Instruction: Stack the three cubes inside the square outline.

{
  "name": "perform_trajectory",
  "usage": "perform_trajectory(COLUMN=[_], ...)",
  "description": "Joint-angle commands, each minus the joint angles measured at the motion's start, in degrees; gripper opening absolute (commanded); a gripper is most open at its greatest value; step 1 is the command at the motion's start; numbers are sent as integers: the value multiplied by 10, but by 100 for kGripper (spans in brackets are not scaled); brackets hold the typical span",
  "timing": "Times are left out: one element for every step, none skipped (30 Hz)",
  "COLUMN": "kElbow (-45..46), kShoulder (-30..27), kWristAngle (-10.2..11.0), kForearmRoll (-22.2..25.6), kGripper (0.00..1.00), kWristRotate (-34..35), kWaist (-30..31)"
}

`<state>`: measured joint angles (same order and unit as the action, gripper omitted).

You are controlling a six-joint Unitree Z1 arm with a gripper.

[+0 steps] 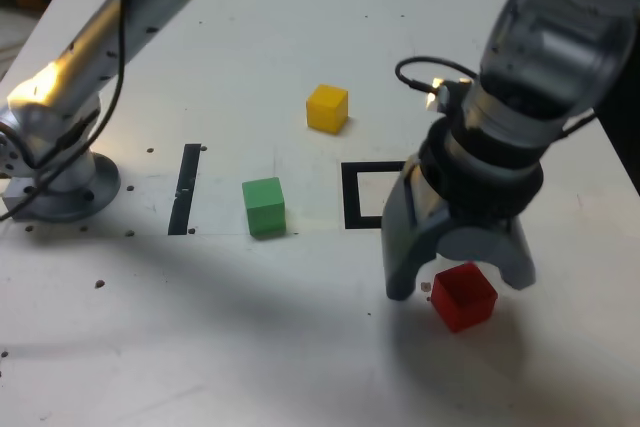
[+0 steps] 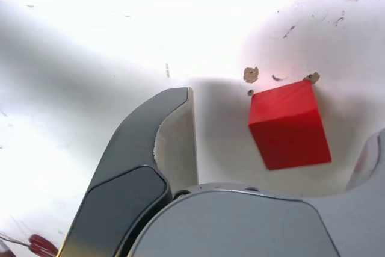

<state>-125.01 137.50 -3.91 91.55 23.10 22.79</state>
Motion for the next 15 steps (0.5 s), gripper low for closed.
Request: perform_trajectory(kElbow=[-9,-13,-18,-21,-24,-26,-28,-30,-32,-33,-34,-35,-36,-38,-40], kShoulder=[14,19,24,28,30,32,33,34,35,36,37,38,40,41,42], kWristAngle=[-4,-6,-7,-9,-10,-11,-11,-12,-13,-14,-15,-16,-17,-18,-18], kForearmRoll=[8,8,8,8,8,9,9,9,10,11,11,12,12,12,12], kGripper=[97,97,97,96,96,95,94,92,90,87,84,79,74,68,61], kWristRotate=[2,3,3,3,3,3,3,3,3,3,2,2,2,1,1], kWaist=[-3,-4,-5,-6,-7,-7,-8,-9,-10,-11,-12,-12,-13,-13,-14])
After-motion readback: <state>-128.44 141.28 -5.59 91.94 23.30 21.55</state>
